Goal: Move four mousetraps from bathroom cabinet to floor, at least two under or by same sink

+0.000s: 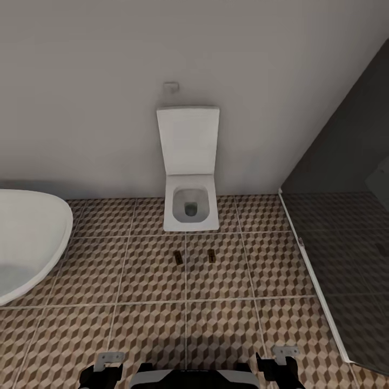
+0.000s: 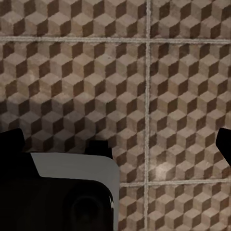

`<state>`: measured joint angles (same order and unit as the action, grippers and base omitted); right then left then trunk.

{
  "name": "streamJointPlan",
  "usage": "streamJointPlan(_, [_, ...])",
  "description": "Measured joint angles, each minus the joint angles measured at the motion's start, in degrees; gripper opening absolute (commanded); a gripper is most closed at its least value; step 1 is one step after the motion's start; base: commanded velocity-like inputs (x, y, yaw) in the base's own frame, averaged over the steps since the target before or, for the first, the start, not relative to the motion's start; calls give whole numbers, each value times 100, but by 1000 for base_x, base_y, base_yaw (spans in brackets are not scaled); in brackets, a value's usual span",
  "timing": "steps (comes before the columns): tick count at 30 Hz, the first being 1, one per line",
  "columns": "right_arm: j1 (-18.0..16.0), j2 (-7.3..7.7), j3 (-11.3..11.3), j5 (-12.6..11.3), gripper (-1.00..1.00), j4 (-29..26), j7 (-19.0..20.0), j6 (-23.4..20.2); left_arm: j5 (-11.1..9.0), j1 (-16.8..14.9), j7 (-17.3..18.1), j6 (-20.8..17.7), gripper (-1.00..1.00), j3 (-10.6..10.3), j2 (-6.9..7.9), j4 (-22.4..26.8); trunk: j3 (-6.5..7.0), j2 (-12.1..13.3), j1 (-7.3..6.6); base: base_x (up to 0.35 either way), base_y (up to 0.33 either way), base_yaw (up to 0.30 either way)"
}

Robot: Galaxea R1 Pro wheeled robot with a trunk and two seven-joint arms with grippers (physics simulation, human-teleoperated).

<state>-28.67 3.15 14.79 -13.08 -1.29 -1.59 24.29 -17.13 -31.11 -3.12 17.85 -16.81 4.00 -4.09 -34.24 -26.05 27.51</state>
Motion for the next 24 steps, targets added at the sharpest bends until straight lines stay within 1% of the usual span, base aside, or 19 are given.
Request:
streamJointPlan(8, [-1, -4, 0, 2, 100, 0, 0, 0, 0, 2, 1, -5, 100, -1, -1, 0, 144, 320, -175, 0, 0, 0])
streamJointPlan(24, [2, -8, 0, 0, 100, 3, -1, 0, 0, 5, 2, -8, 100, -1, -1, -3, 144, 322, -176, 0, 0, 0])
